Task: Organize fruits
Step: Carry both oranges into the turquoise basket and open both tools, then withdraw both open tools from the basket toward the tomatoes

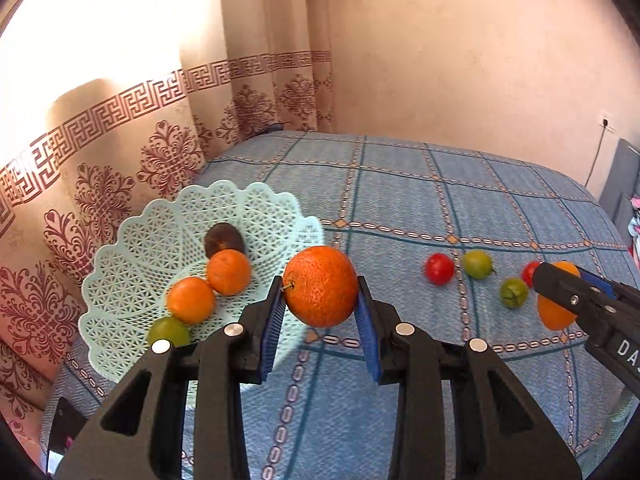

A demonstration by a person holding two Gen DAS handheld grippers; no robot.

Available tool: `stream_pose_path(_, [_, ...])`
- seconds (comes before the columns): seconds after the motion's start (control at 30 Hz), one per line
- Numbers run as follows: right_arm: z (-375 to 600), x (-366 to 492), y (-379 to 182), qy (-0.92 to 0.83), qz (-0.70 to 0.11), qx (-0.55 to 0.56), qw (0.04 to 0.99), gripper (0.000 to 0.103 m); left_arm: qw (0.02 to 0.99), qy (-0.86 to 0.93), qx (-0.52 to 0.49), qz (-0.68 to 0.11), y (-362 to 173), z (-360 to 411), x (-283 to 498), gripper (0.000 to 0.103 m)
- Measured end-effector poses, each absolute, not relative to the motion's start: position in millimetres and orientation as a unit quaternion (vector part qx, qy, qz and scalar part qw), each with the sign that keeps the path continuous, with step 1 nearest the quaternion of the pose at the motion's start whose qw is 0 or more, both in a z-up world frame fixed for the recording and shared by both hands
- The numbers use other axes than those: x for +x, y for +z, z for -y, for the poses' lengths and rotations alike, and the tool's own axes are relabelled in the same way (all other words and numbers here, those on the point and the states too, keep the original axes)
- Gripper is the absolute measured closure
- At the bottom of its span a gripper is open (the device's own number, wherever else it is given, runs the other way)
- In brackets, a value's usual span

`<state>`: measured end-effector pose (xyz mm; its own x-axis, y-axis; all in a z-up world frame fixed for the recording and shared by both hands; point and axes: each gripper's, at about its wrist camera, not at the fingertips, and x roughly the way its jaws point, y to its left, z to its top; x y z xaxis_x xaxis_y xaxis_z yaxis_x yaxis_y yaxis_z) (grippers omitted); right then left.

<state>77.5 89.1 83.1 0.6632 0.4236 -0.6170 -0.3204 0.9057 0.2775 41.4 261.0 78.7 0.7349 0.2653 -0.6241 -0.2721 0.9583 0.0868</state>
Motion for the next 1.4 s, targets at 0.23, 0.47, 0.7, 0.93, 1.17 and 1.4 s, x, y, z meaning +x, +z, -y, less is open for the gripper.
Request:
stream_pose_path(0.23, [-148.2,91.0,95.0,0.255,-0.356,0.070,0.896,0.070,0.922,0.188,-0.029,-0.337,76.1,-313.6,38.2,0.068])
stream_pose_path(0.47, [-204.5,104.3,97.8,0.298,-0.367,0.068,0.879,0.070,0.916,0.222,-0.043,-0.332,74.7,-349.1,36.1,0.066])
stream_pose_path(0.7, [-239.2,112.8,95.9,0.325,-0.378,0.064,0.864,0.068,0.917,0.255,-0.059,-0.302,82.7,-367.1,25.9,0.029])
stream_pose_path(0.93, [-249.3,113.6,99.1,0.335,-0.376,0.060,0.862,0.068,0.915,0.266,-0.073,-0.294,85.1,-373.4,21.6,0.022])
stream_pose_path(1.17, [-234.6,116.0,94.4,0.312,-0.378,0.050,0.871,0.068,0.920,0.255,-0.066,-0.290,89.5,-363.5,21.7,0.017])
stream_pose_path(1.4, [-192.7,126.4,91.5,0.266,-0.377,0.053,0.886,0.068,0.930,0.220,-0.037,-0.293,94.7,-334.4,29.5,0.015])
